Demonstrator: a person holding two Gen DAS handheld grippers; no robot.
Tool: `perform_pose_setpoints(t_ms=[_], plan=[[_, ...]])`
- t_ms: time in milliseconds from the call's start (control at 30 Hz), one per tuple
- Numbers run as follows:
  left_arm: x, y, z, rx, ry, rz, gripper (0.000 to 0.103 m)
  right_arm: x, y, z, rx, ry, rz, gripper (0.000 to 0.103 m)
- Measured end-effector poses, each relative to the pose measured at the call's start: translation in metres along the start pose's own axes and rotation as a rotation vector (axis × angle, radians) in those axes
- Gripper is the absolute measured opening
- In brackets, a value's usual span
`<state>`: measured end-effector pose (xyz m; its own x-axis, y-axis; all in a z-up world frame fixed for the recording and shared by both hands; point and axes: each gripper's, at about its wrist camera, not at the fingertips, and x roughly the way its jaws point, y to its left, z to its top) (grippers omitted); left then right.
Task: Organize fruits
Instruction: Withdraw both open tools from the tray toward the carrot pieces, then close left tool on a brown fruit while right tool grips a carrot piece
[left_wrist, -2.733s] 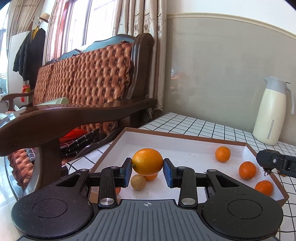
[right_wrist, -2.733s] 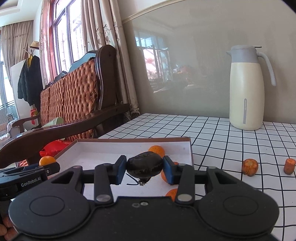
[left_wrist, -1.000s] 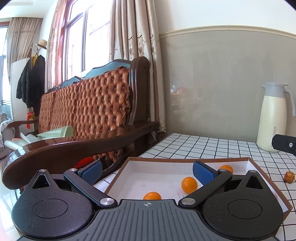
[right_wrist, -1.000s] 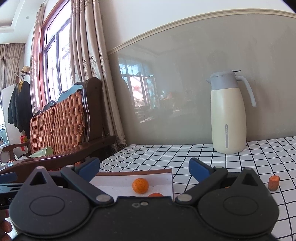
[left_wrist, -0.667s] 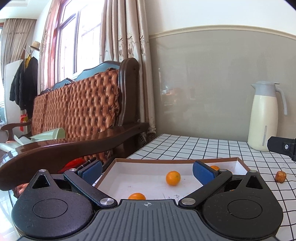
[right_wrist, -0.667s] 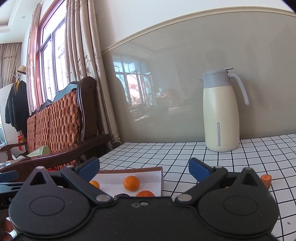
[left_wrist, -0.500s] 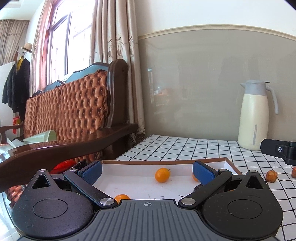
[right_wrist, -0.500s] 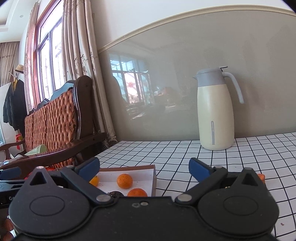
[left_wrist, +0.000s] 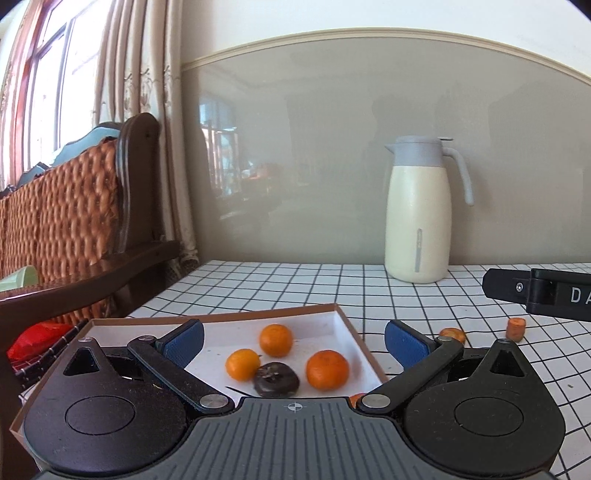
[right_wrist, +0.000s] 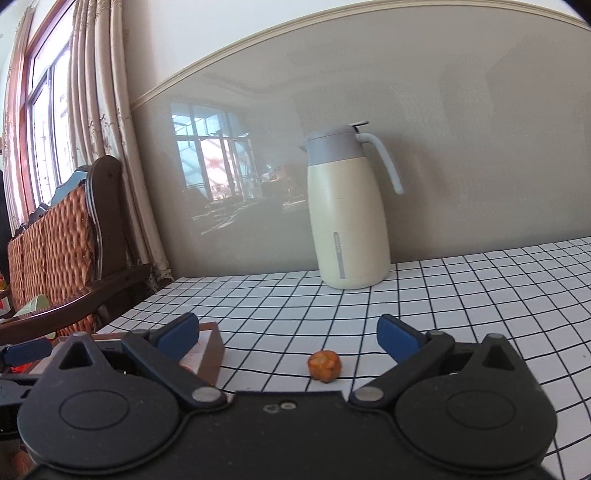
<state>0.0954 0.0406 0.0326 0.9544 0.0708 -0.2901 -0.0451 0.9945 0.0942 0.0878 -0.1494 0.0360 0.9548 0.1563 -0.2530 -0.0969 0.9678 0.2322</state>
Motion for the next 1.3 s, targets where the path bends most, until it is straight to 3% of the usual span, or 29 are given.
perform_pose_setpoints(t_ms=[367, 533, 833, 933, 967, 1300], plan=[[0.018, -0.067, 0.002, 0.026, 0.051, -0.132, 0.103, -0.004, -0.056, 0.000, 0.027, 0.046, -0.120, 0.091], [0.025, -0.093, 0.001, 0.040, 0.066, -0.174, 0.103, -0.004, -0.072, -0.001, 0.023, 0.070, -0.148, 0.080], [0.047, -0.120, -0.003, 0.030, 0.116, -0.185, 0.102, 0.004, -0.096, -0.008, 0.044, 0.124, -0.172, 0.065], [0.059, -0.127, -0.005, 0.039, 0.144, -0.177, 0.087, 0.011, -0.100, -0.009, 0.045, 0.148, -0.167, 0.053], [0.063, -0.128, -0.006, 0.036, 0.156, -0.178, 0.087, 0.014, -0.101, -0.009, 0.046, 0.158, -0.165, 0.051], [0.099, -0.138, -0.007, 0.026, 0.215, -0.180, 0.084, 0.049, -0.103, -0.007, 0.044, 0.235, -0.143, 0.046]])
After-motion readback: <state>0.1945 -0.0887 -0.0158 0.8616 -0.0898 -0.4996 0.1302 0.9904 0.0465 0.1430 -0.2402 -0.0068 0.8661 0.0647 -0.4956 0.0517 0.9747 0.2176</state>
